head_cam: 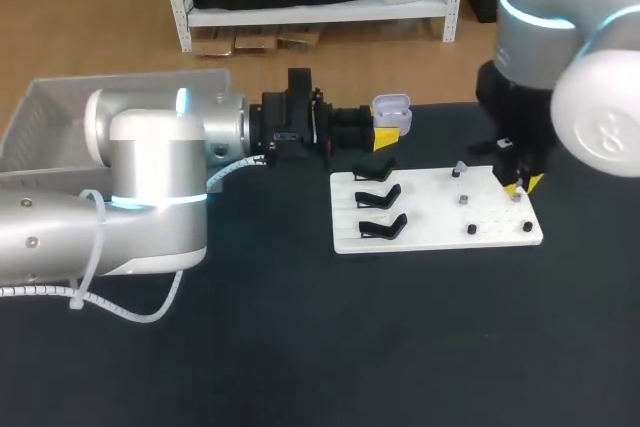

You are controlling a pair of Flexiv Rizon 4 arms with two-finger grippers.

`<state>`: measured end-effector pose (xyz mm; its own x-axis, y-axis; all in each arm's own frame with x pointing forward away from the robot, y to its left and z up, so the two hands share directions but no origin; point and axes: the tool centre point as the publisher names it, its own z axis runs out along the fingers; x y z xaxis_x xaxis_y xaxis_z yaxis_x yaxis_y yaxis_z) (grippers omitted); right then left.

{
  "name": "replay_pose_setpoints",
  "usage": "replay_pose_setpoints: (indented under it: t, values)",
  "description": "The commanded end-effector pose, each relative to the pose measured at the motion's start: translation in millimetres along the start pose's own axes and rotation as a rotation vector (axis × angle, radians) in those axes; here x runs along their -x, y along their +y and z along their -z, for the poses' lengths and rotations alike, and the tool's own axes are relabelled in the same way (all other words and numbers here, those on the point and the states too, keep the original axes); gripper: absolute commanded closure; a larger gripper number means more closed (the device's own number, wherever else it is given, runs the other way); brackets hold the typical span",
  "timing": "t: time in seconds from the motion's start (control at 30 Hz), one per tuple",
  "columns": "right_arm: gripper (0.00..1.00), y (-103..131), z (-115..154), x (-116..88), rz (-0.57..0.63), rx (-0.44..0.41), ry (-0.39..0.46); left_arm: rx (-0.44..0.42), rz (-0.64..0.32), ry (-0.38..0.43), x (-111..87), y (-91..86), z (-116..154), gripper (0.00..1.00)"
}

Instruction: Pick up each earbud case from the left stands, insert the matching earbuds, close the lid, and place the case in the box.

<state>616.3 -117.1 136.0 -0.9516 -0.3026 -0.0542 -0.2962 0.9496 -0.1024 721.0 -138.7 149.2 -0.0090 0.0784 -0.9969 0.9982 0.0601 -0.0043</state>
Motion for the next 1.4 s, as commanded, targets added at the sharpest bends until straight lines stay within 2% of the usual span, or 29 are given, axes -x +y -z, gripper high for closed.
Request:
replay_pose_setpoints:
  t: [0.03,0.23,0.27,0.3,0.33,0.37,0.5,0.53,0.57,0.63,0.73,0.9,0.93,1.4]
  values:
    - [1.0,3,1,1,-0.002,-0.007,0.002,0.005,-0.005,-0.008,-1.7,-0.8,0,1.0]
    - [1.0,3,1,1,-0.002,-0.007,0.002,0.005,-0.005,-0.008,-1.7,-0.8,0,1.0]
    - [1.0,5,4,4,-0.086,-0.007,0.021,0.005,-0.005,-0.008,-1.7,-0.8,0,1.0]
    - [1.0,10,8,9,-0.151,-0.082,0.051,0.005,-0.005,-0.008,-1.7,-0.8,0,1.0]
    - [1.0,15,13,14,-0.24,-0.104,0.055,0.005,-0.005,-0.008,-1.7,-0.8,0,1.0]
    - [1.0,18,17,18,-0.311,-0.075,0.049,0.005,-0.005,-0.008,-1.7,-0.8,0,1.0]
    - [1.0,32,26,35,-0.563,-0.079,0.103,0.005,-0.005,-0.008,-1.7,-0.8,0,1.0]
    - [1.0,37,28,39,-0.581,-0.047,0.088,0.005,-0.005,-0.008,-1.7,-0.8,0,1.0]
    - [1.0,39,29,42,-0.643,-0.069,0.11,0.005,-0.005,-0.008,-1.7,-0.8,0,1.0]
    - [1.0,44,30,48,-0.696,-0.051,0.11,0.005,-0.005,-0.008,-1.7,-0.8,0,1.0]
    - [1.0,49,36,56,-0.745,-0.065,0.105,0.005,-0.005,-0.008,-1.7,-0.8,0,1.0]
    - [1.0,53,48,67,-0.828,-0.012,0.105,0.005,-0.005,-0.008,-1.7,-0.8,0,1.0]
    - [1.0,55,53,67,-0.844,-0.033,0.093,0.005,-0.005,-0.008,-1.7,-0.8,0,1.0]
    - [1.0,55,53,67,-0.844,-0.033,0.093,0.005,-0.005,-0.008,-1.7,-0.8,0,1.0]
